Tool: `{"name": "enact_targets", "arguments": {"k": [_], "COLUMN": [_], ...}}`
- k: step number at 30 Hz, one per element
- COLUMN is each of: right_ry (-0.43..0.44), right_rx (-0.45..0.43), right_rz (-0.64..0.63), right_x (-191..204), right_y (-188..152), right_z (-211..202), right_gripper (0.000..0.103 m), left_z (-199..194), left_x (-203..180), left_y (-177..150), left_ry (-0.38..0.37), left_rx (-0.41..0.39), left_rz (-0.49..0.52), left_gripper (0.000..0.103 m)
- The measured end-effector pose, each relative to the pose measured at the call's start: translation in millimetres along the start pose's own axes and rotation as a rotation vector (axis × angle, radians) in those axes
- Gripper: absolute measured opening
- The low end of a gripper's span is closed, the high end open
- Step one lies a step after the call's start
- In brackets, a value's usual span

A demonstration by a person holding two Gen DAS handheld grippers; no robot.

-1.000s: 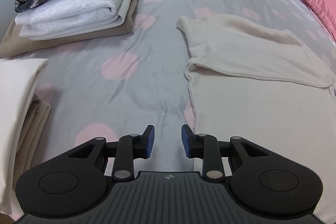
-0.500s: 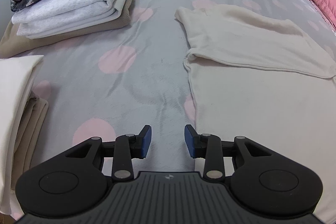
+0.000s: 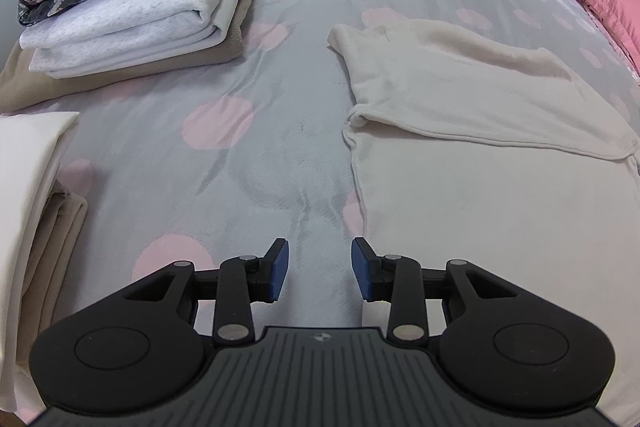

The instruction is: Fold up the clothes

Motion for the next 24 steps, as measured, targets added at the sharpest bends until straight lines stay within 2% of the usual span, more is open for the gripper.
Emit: {"name": "enact_targets", "arguments": {"k": [7, 16, 20, 24], "right_ry": [0.203, 0.432, 0.480, 0.460], "right_rx": [0.065, 0.246, 0.332, 0.406], "right_rz": [-0.165, -0.318, -0.407, -0.492], "right_x": [112, 230, 260, 264], "right_y": [-29, -119, -169, -210], "right_z": [6, 4, 7, 19], "right_gripper": [0.007, 0.007, 0.007, 0.008], "left_z": [2, 7, 9, 9], "left_x": [-3, -5, -9, -22], "left_y": [4, 9, 9, 6], "left_ry": [-0.008, -0.020, -0.027, -0.067], "left_rx": [-0.007, -0.013, -0.011, -0.010], "left_rz": [0.003, 0.014, 0.031, 0.053], "left_gripper": [0.033, 0.033, 0.033, 0.033]}}
Point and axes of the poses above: each gripper's, at about its wrist camera, not at the fingertips, and z roughly the way its jaws point, x to its left, y to its top, the point moved 7 cm from there along z, roughly the way its jaws point, and after that the axes turned 3 degrees about -x, right-handed, at the moved point
